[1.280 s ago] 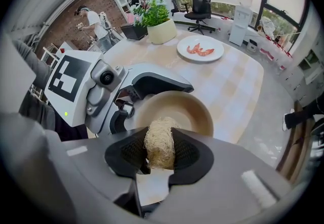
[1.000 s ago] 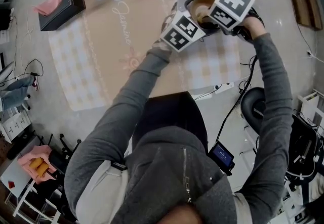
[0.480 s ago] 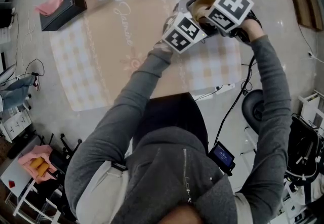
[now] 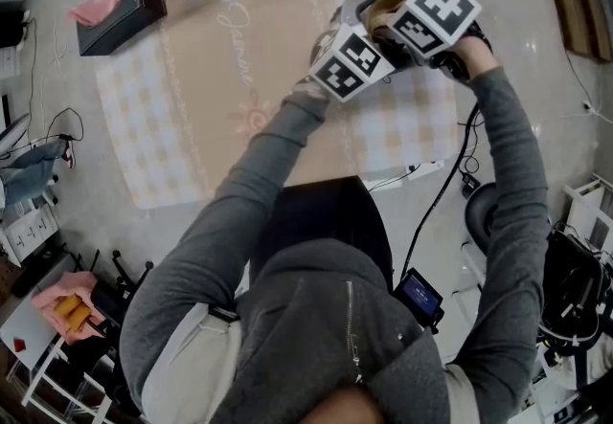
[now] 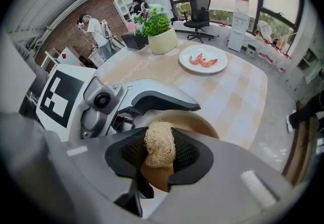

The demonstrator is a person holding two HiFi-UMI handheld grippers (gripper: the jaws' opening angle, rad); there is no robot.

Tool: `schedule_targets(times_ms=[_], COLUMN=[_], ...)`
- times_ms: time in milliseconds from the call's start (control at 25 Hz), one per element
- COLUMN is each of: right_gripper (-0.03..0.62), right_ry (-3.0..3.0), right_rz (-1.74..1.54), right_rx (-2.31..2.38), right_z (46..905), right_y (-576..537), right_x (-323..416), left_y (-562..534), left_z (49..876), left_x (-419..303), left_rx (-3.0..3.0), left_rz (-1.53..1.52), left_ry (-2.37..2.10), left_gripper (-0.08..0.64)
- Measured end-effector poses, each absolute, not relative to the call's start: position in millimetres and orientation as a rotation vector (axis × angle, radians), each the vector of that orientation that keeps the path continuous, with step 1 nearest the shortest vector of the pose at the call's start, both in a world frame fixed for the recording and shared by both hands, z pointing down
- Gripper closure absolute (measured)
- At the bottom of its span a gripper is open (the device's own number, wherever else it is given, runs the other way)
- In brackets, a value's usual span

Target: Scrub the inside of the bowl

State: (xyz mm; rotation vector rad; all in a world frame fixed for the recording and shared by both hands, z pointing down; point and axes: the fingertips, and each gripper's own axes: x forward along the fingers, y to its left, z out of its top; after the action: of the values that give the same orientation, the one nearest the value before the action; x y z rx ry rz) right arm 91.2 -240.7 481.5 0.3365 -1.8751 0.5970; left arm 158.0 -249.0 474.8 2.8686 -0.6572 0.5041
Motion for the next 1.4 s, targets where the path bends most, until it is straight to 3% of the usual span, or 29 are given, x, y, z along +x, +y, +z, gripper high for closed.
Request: schedule_targets(times_ms=[1400], right_gripper=[0.482], right_ry=[-1.914], right_rz=[0.581], right_rx=[0.6], right_z=[483], right_y=[-283], right_x=[111], left_y=[-250], left_z=[475], left_x=[158], left_rx=[2.863], left_rz=[0.498], left_ry=[-0.653], left_gripper=[-0.015])
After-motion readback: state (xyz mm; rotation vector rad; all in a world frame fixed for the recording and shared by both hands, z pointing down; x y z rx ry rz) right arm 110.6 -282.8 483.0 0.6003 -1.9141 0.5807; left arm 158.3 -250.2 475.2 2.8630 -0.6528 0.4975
